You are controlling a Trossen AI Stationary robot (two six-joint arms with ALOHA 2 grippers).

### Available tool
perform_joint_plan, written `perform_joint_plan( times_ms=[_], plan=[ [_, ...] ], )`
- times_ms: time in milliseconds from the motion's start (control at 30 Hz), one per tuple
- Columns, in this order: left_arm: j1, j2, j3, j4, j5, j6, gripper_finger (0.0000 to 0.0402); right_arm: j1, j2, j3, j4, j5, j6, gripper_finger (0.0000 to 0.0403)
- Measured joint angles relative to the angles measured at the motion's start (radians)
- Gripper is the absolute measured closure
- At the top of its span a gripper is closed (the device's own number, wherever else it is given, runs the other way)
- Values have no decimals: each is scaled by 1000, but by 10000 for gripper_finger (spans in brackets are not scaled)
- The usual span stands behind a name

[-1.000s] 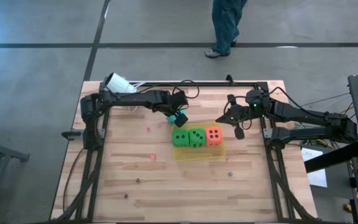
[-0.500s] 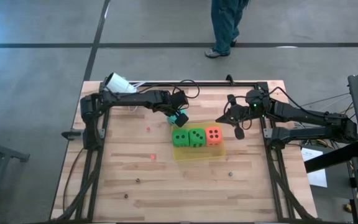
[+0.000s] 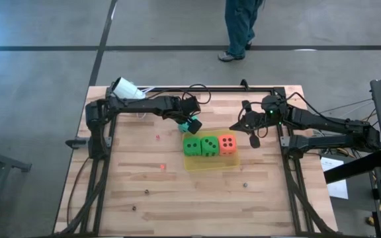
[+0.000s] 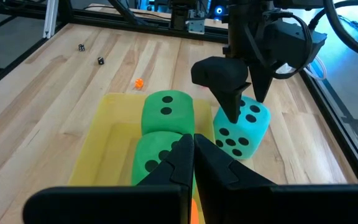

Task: Pick & Place Dice
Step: Put the big light blue dice into the yellow bin

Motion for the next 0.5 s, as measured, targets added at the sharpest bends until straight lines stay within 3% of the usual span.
perform_joint_plan(
  times_ms=[500],
  plan=[
    [-1, 2, 52, -68, 4, -19, 2, 0, 0, 0, 0, 0, 0, 394]
  ],
)
